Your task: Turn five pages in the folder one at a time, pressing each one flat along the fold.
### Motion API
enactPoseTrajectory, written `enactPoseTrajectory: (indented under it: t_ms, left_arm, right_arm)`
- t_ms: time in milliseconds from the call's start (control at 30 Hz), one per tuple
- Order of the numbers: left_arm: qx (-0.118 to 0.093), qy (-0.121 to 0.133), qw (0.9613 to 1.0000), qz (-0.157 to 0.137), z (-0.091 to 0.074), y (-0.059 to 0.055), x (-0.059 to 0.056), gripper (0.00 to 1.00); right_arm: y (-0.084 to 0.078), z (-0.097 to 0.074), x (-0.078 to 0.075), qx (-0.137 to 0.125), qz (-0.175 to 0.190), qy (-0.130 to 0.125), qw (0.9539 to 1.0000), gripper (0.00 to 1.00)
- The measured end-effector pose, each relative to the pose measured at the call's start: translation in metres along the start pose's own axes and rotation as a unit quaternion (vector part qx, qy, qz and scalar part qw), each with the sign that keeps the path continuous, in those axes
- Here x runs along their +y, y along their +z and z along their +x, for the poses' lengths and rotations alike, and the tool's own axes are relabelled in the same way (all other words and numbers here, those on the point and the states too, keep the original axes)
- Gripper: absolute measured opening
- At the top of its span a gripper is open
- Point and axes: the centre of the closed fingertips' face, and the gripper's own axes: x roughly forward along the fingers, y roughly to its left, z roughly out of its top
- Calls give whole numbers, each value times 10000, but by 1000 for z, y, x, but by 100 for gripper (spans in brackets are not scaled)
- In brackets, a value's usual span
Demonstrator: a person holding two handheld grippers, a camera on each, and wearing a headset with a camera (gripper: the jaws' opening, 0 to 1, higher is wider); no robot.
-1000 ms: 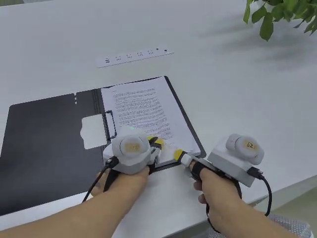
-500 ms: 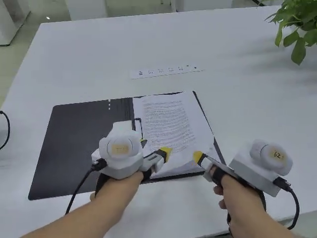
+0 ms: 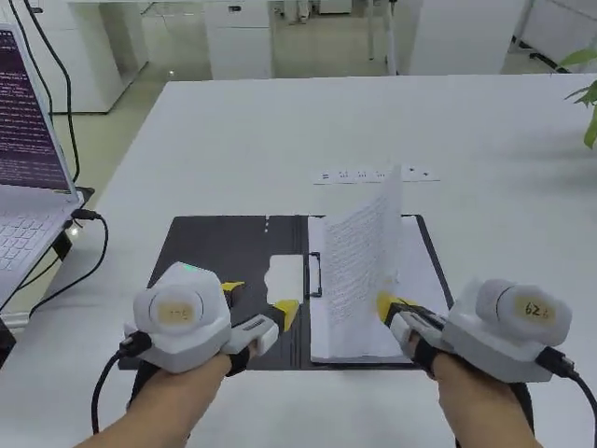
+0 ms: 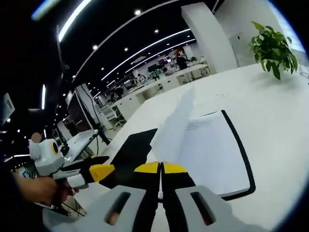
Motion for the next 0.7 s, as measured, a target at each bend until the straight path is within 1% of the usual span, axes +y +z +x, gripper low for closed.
enactPoseTrajectory:
  t_ms: [67,167,233,300,467,500,600,700]
  left_arm:
    - [-45,121,9999,-68,-10,1,8,47]
    - [-92,237,9996,-95,-22,0,18,48]
    - [-108,308,9994,-118,-30,0,24,48]
    - [-122,374,9992,-120,-36,0,30,49]
    - [-196,536,9984,-63,-55,4,43,49]
    - [-206,583,9981,-69,-60,3,47,49]
    - [-198,678,9974,-113,-71,2,54,48]
    - [-209,794,9965,-167,-84,-1,61,48]
  right_arm:
    - [0,3,10,44,-190,96,9998,0]
    - [0,7,24,85,-141,235,9996,0]
    - [-1,11,34,129,-327,317,9989,0]
    - [-3,14,41,185,-390,397,9983,0]
    - [-11,25,60,332,-577,547,9963,0]
    - [-14,28,64,379,-579,562,9960,0]
    - [-21,36,73,476,-634,623,9949,0]
    - [-31,44,83,629,-782,678,9926,0]
